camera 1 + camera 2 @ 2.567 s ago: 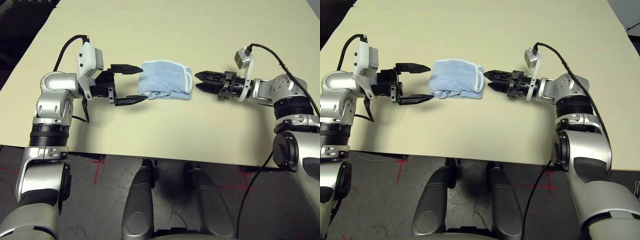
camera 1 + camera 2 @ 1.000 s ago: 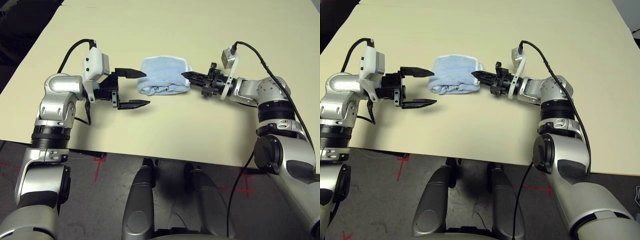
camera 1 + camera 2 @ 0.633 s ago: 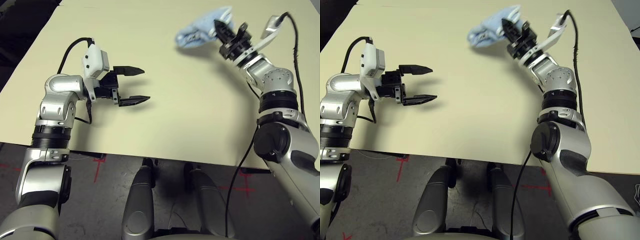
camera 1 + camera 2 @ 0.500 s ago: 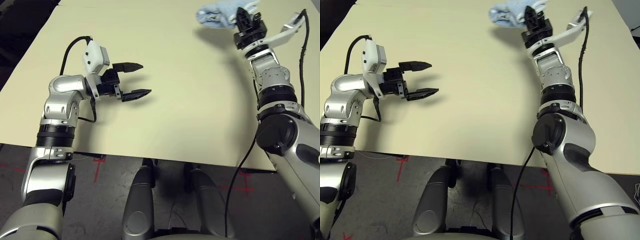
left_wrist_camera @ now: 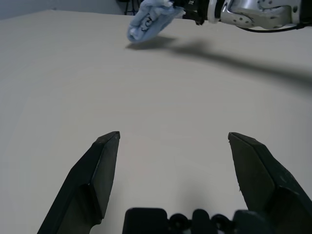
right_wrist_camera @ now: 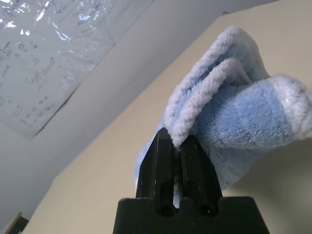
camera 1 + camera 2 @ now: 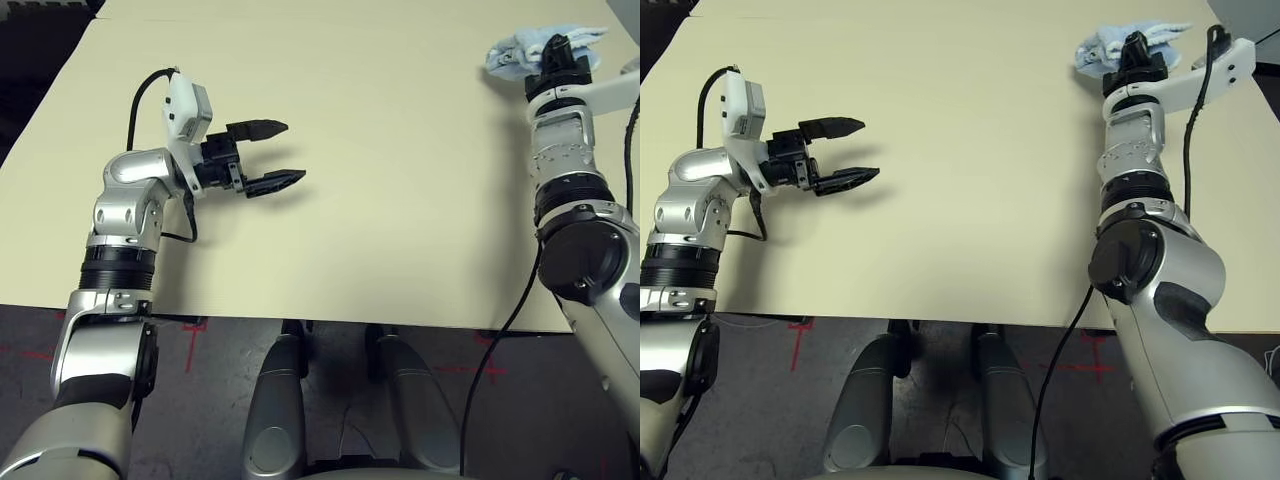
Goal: Fold the towel and set it aside.
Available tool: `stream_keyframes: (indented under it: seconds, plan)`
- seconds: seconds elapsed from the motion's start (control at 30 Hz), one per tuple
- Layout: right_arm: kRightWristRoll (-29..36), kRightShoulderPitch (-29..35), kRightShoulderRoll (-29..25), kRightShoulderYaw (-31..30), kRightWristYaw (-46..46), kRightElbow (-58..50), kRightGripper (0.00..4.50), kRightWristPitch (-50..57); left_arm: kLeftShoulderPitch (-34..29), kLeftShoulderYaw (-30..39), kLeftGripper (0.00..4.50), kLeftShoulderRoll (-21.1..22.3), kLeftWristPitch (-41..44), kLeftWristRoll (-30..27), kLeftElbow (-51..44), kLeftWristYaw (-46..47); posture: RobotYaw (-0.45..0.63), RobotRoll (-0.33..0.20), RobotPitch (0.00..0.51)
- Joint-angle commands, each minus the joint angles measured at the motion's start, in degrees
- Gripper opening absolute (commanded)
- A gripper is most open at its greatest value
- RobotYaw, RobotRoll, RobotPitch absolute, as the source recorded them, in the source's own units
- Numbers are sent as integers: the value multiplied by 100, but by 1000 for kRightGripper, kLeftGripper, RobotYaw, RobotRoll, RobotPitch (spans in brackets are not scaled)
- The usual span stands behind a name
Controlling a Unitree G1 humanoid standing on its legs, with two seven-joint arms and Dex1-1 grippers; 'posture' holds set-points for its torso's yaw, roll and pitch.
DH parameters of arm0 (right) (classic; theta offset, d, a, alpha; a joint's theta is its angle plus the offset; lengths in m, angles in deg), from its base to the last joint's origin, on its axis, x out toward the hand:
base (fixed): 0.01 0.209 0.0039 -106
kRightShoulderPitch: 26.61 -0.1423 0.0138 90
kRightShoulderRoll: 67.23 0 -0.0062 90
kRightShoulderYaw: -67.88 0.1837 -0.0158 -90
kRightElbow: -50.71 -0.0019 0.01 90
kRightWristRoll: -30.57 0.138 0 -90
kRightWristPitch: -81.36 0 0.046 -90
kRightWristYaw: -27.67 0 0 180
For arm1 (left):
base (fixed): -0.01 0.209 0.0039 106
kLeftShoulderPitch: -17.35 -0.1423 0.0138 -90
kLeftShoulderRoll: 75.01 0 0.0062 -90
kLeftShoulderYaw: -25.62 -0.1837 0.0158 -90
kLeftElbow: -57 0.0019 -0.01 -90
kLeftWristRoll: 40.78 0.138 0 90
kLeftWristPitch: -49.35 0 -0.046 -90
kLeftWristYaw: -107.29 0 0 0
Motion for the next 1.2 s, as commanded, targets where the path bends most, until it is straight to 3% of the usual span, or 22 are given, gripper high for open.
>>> stream_keyframes:
  seconds: [0.03, 0.6, 1.2]
  plan:
    - [15, 138, -104, 12, -165, 65, 19, 216, -58, -53, 4500, -22, -75, 73, 5, -41, -6, 0, 308]
    - [324, 218, -638, 279, -859, 85, 19, 1371, -103, -68, 4500, -52, -158, 104, -90, -14, -1, 0, 301]
    - [521, 848, -428, 388, -715, -250, 19, 1508, 76, -114, 4500, -37, -168, 124, 2, -80, -7, 0, 298]
